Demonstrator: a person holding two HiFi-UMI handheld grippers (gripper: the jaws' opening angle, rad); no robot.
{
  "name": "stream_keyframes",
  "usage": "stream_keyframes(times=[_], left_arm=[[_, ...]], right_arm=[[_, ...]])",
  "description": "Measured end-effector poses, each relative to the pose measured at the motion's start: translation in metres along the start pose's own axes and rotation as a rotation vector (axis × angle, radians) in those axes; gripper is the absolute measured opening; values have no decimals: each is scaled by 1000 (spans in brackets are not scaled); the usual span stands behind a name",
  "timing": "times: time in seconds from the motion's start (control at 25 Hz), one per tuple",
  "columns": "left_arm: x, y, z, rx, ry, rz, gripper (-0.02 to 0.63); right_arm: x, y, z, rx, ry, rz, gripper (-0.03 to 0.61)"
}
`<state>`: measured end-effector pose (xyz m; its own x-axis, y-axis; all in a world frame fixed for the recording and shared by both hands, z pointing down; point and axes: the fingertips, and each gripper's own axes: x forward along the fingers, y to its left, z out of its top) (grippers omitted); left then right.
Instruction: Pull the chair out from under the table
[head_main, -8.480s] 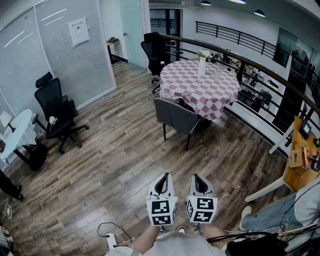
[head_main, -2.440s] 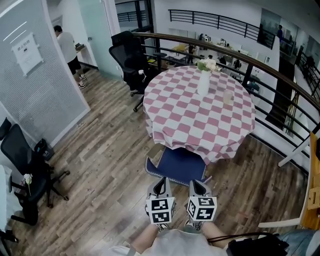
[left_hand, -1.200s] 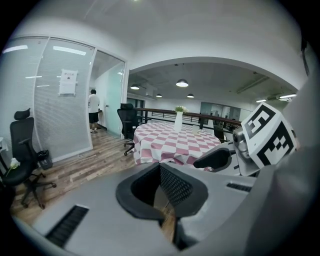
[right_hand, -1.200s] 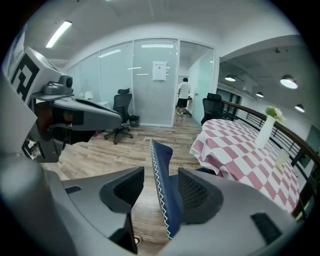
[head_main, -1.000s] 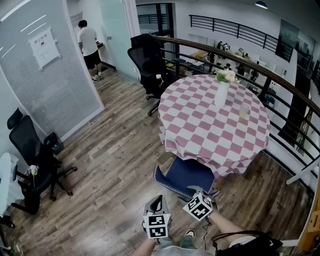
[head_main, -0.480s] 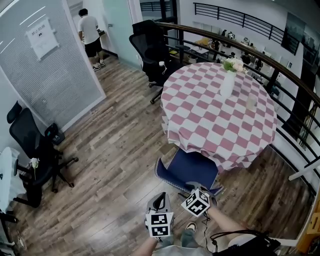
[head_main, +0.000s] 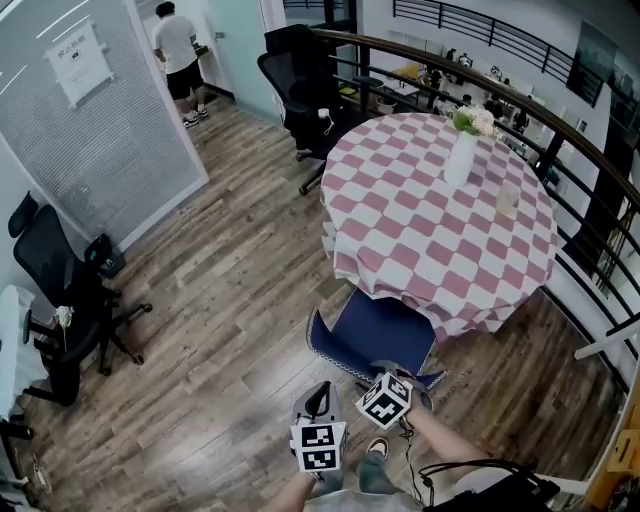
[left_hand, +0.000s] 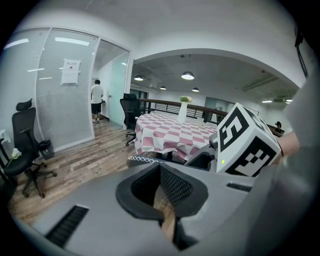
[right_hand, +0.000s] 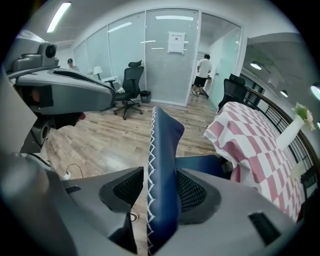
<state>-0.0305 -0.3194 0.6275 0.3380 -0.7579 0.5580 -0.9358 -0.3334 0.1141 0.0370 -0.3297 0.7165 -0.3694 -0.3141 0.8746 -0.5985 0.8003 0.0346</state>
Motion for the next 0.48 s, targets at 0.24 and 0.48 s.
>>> stream_keyframes(times=[0.24, 0.48], left_arm=[[-2, -2, -4, -7, 8, -2, 0], [-8, -2, -7, -18, 6, 0, 0]], right_arm=[[4, -4, -5, 28, 66, -16, 176], [5, -4, -6, 27, 75, 11, 129]])
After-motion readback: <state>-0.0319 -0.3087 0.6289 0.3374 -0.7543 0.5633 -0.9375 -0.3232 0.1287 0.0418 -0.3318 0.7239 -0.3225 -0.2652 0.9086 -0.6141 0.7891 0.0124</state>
